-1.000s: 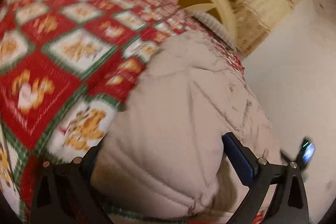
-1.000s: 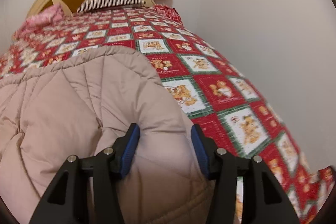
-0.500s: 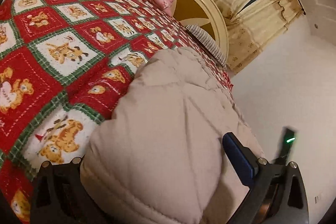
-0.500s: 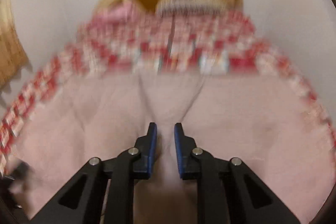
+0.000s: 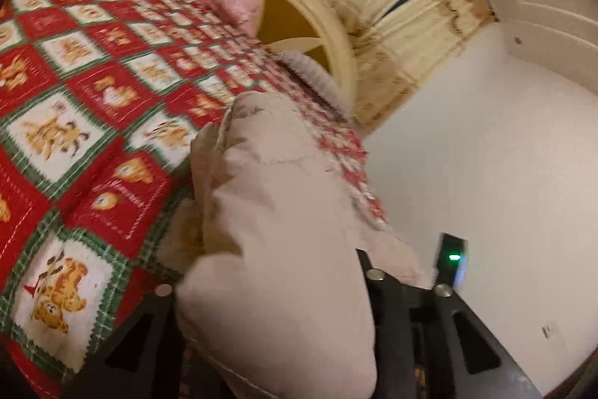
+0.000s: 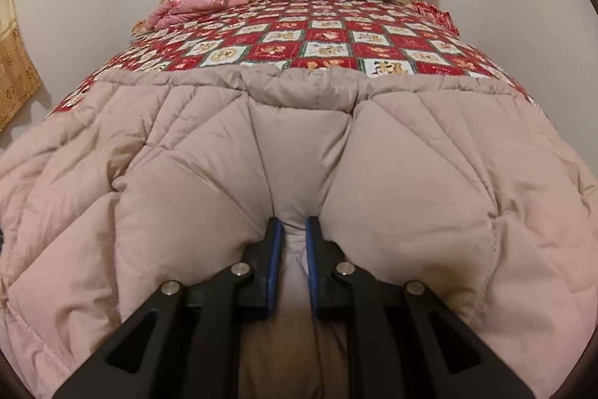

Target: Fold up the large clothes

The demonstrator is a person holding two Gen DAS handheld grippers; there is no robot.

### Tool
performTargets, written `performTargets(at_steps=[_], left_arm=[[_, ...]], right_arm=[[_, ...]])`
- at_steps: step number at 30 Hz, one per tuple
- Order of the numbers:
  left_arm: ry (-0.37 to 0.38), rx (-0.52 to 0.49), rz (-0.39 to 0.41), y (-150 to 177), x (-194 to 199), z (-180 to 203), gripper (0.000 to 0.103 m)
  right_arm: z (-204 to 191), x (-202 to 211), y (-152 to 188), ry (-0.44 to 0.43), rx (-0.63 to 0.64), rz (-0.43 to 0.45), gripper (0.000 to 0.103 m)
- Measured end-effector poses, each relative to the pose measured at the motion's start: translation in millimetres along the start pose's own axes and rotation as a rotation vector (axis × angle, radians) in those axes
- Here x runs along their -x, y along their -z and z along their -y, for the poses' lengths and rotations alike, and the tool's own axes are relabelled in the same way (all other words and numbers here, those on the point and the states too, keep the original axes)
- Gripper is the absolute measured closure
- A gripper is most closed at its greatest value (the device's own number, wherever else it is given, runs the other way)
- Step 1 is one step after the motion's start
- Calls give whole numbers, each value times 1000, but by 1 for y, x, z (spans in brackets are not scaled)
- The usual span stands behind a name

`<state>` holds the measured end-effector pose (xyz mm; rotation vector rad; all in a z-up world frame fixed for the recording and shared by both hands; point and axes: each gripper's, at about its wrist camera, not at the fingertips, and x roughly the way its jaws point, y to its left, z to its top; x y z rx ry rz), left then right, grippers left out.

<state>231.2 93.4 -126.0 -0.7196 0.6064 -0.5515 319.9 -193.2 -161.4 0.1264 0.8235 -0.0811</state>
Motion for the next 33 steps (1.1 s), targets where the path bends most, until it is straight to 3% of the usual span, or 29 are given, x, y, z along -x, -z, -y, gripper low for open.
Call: performTargets(at_steps=[7,11,14,20,21,23,26,28,31,33], left_arm=[[147,-88,-5,-16,30,40,86],[142,-231,-2,-26,54,67,86],[132,-276,19,-35,74,74,86],[69,-383,46,-48,98,94,86],[66,-402,46,-46,98,97,86],[101,-424,38,-39,96,101,86],[144,-476,14,-29,85,116,86],[155,-518,-10,-19,72,130,86],[167,-593,-76,2,45,152,86],[166,-671,-131,23,24,166,86]], right_arm=[[-22,16,13,-82,-97,-93,87],[-51,28,32,-212,-235,-109,88],[-90,29,44,-370,-311,-147,88],[-158,17,65,-836,-458,-302,94],[-164,19,65,-844,-433,-305,94],[-162,30,59,-779,-373,-277,90],[-129,52,55,-779,-368,-195,83],[-91,70,57,-745,-399,-125,65],[-36,95,58,-693,-427,-36,58],[-3,109,57,-677,-450,12,43]])
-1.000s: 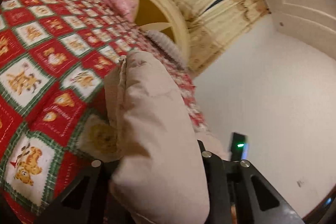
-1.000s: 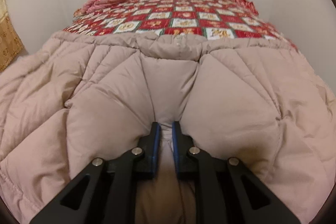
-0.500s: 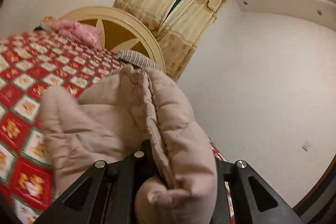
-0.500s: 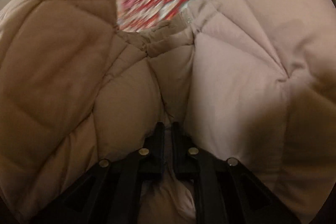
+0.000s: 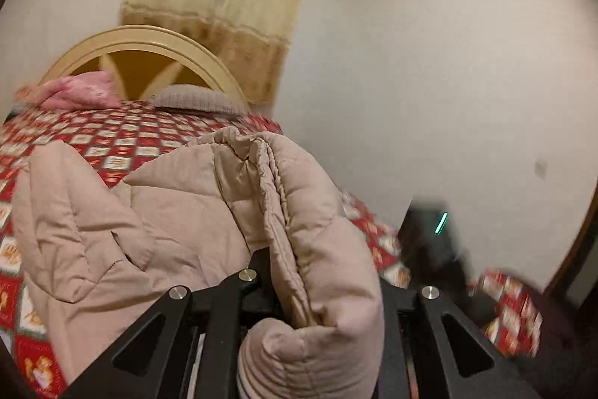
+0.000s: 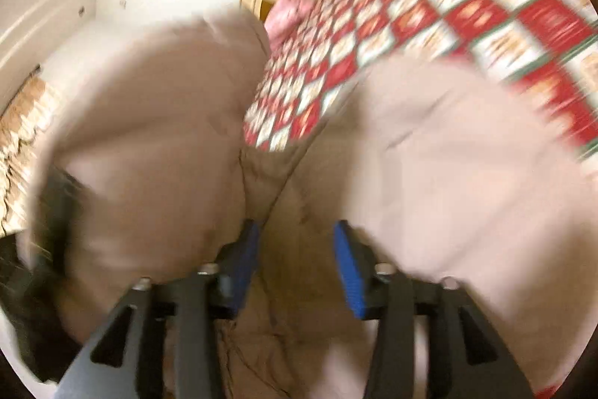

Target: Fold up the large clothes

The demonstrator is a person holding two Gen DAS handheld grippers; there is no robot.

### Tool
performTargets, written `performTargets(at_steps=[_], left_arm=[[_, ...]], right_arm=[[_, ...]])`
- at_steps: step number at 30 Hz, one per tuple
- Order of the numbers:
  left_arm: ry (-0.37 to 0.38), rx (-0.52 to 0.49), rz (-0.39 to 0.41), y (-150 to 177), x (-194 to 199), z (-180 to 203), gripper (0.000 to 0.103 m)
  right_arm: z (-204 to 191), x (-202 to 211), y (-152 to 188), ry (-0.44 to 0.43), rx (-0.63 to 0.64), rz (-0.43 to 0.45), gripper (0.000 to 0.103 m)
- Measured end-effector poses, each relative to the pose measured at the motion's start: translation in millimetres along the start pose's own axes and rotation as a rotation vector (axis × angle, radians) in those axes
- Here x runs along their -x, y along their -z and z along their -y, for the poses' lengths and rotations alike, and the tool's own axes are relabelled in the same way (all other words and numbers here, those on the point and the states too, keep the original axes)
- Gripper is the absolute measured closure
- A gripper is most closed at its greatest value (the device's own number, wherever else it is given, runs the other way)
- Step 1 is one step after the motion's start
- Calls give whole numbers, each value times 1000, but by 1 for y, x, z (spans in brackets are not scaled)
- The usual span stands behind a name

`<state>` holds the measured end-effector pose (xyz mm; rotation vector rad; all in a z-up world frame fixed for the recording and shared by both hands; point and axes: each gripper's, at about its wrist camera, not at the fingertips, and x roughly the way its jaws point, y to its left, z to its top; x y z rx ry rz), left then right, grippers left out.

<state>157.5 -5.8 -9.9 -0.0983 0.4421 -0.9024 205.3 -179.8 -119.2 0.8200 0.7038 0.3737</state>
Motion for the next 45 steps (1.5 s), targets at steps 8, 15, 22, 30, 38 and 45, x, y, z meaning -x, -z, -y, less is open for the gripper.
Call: performTargets(at_steps=[8,15,22,30,38,45], left_arm=[[36,-246,-209,58,-67,50,86],[-9,-396,-247,72,-53,61,82],[133,-367,-183,58,50,46,66],[-155,-46,128,30,139,-74,24],[-270,460,68,55,42,-202,25],[-128,155,62,-4,-22,-109,25]], right_arm=[[59,63,-67,-65,-58,80,20],[51,-6,-84,-10,77,-136,64],[37,-47,-63,209,267,-170,73],[57,-49,-64,260,298,-168,76],[35,-50,-56,319,393,-164,74],[11,-72,-56,126,495,-215,77]])
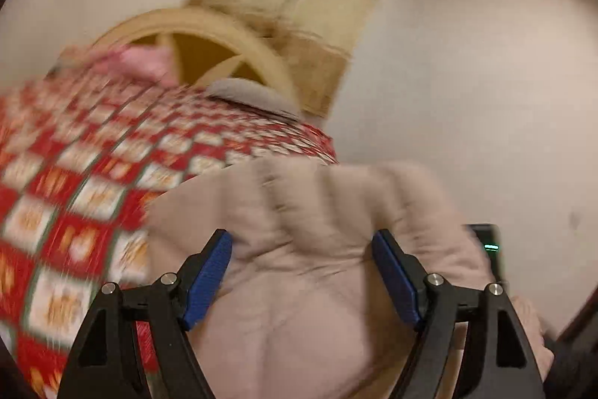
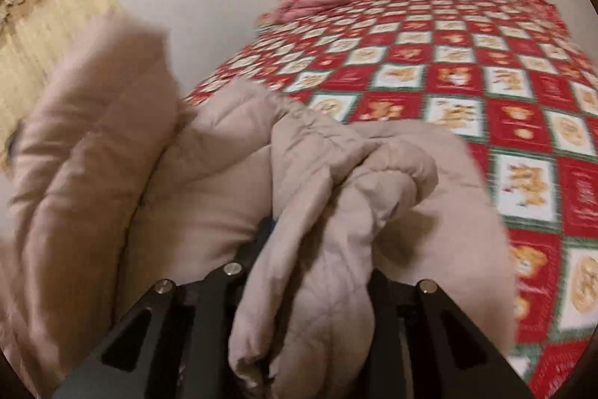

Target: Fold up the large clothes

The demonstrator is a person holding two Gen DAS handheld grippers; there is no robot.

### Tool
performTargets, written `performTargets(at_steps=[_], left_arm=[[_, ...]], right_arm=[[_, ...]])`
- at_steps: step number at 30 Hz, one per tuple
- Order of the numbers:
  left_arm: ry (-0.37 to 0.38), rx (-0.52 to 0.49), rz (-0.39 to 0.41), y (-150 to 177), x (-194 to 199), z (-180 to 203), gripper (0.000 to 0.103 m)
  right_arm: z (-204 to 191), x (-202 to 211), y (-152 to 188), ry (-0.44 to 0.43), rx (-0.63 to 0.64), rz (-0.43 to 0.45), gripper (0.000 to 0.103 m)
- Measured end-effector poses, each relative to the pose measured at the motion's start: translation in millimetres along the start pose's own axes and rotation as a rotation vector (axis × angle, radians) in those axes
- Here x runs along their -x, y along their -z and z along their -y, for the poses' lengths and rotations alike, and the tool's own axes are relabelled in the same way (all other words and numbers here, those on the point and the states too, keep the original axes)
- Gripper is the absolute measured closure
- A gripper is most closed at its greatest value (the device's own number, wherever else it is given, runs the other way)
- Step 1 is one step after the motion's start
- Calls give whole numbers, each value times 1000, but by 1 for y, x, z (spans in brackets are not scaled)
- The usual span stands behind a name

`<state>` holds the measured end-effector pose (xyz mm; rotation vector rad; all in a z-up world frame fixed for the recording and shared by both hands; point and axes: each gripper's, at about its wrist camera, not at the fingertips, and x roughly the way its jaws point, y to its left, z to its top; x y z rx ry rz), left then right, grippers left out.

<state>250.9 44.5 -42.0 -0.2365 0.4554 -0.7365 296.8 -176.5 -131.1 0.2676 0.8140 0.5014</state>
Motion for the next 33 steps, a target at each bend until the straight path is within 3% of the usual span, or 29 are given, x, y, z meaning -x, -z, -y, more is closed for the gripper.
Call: performTargets(at_steps=[2,3,4,6,9,14,17,19,21,26,30,32,33], left_arm=[[-24,-109,-65,-5,-26,31,25],[-55,-153,-92,-7,-40,42,25],[-72,-174,-111,-6,-50,48,24],[-108,-226,-202,6,-79,67,24],[-97,-252,-288,25,-105,81,24],[-94,-287,-360,43,-122,90,22],[-121,-341,-381,53,-126,109,22],[-136,-355,-388,58,-127,118,21],[-157,-367,-386,63,-135,120,20],[-234,-442,-384,77,-149,136,18],[-269,-491,-391,83,-155,142,18],[-278,-504,-390,85,-155,144,18],[-282,-510,-386,86,-154,144,18]], right_arm=[[23,-11,5,-64,-77,-19,77],[39,-15,10,-117,-144,-21,83],[61,-15,14,-178,-229,-8,84],[80,-11,18,-216,-297,10,84],[96,6,24,-186,-313,23,83],[126,48,46,-150,-372,79,79],[137,76,61,-123,-423,117,66],[136,100,70,-68,-421,161,43],[126,123,76,13,-387,186,36],[78,176,85,167,-272,241,37],[20,186,92,166,-127,260,39],[1,177,100,161,-90,229,44],[-1,164,102,200,-87,200,54]])
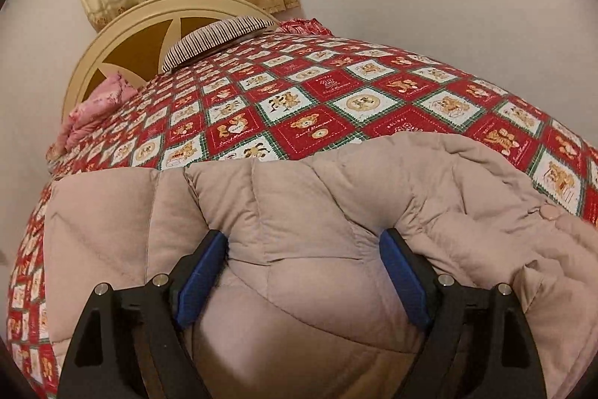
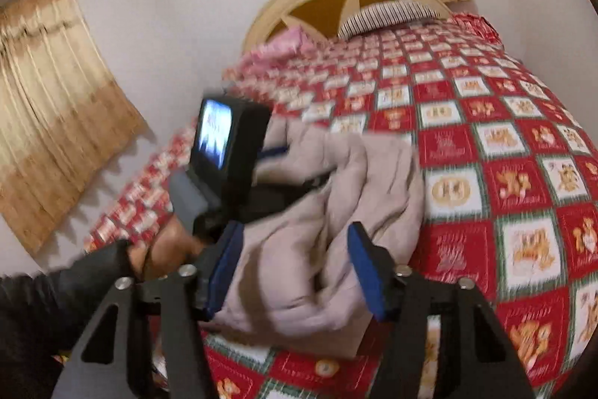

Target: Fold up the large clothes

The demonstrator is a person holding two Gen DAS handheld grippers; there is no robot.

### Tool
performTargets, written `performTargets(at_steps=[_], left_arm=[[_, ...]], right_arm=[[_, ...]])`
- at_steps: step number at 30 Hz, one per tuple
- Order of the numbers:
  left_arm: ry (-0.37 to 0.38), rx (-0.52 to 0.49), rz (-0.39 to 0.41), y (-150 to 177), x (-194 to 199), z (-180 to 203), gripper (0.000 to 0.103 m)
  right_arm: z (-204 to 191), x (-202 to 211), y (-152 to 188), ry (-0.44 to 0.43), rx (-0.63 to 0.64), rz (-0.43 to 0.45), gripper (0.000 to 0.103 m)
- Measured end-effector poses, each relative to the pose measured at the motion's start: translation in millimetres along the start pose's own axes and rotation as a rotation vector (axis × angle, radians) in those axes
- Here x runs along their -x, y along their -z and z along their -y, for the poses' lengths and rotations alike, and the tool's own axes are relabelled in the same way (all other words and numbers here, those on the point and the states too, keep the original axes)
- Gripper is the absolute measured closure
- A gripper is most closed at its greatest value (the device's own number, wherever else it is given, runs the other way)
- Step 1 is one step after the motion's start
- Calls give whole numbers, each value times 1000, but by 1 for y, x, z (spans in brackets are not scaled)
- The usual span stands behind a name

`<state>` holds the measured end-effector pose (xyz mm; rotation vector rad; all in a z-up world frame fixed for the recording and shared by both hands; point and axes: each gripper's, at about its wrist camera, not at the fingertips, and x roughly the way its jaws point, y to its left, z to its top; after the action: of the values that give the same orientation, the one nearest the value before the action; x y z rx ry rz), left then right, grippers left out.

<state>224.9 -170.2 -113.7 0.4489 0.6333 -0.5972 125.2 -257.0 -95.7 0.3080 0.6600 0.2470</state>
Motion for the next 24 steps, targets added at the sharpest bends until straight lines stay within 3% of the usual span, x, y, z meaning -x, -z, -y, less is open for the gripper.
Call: performTargets(at_steps=[1,3,8,13,16,18,21,24], left_arm=[[-4,-5,2,1,1,0,18],[-4,-10,4,2,3,2,18],[-10,-25,28,6,4,7,18],[-26,-17,32,5,3,6,17],[-46,-10,43,6,8,4,17],[-23,12,62,7,13,-1,17],[41,86,85,7,25,-17,17],[124,148,108,6,54,-32,17]], right_arm=[[-3,-11,8,67,16,-32,64],[7,-23,22,96,-7,-76,70],[33,-38,53,92,-147,-121,71],[35,-40,53,93,-178,-130,71],[26,-29,42,113,-135,-147,66],[18,-10,32,112,-97,-107,62],[17,16,6,100,-86,3,34],[27,14,-24,119,-108,44,31]])
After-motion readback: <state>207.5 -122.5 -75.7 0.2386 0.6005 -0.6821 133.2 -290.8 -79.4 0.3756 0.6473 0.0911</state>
